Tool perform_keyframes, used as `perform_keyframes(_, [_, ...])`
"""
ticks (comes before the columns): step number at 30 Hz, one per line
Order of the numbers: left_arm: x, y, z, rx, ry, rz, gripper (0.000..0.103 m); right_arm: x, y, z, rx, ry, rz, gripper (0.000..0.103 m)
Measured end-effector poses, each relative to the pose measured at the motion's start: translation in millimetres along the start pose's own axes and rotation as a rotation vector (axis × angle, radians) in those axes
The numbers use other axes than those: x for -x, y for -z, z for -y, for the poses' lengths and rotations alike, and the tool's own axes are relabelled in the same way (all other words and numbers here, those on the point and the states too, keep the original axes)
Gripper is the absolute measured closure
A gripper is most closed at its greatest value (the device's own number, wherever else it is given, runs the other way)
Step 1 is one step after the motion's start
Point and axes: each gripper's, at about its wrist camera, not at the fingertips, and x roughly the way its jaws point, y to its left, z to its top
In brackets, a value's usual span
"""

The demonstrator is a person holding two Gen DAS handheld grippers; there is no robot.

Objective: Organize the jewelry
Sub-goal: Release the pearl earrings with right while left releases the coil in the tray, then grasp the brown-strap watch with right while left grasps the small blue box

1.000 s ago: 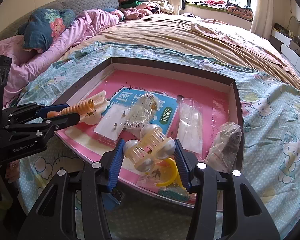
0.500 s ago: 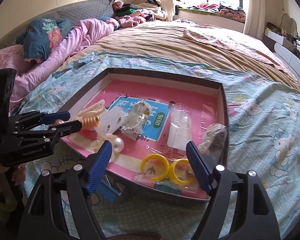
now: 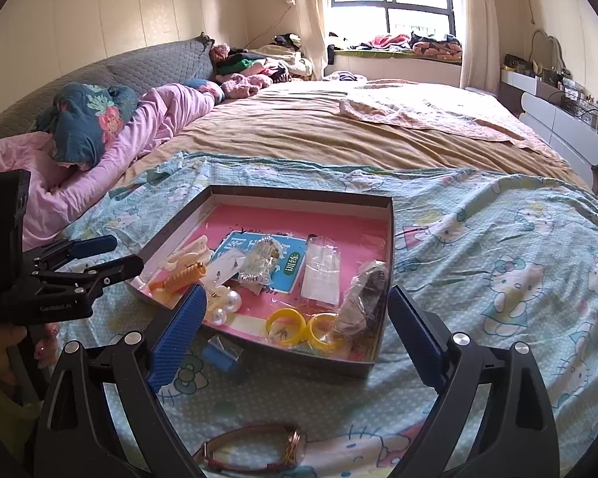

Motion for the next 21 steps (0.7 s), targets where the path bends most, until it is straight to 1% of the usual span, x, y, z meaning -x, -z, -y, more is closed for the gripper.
perform_keyframes(2, [8,1,3,-0.005,-0.002,0.016,0.018,9,2,0,0.004,0.003,0.009,0.011])
perform_keyframes(5, [20,5,8,-0.017,-0.008,0.032,0.013,21,6,1,0.008,0.005,0.016,0.011])
perform_keyframes(14, [35,14,19,-0.037,-0.019,0.040,0.010,43,21,0,0.015,0.004,0.017,0.011])
perform_keyframes(21, [33,20,25,-0.046,-0.026,0.028,0.010,42,42,-4,0.016,-0.012,-0.030,0.011])
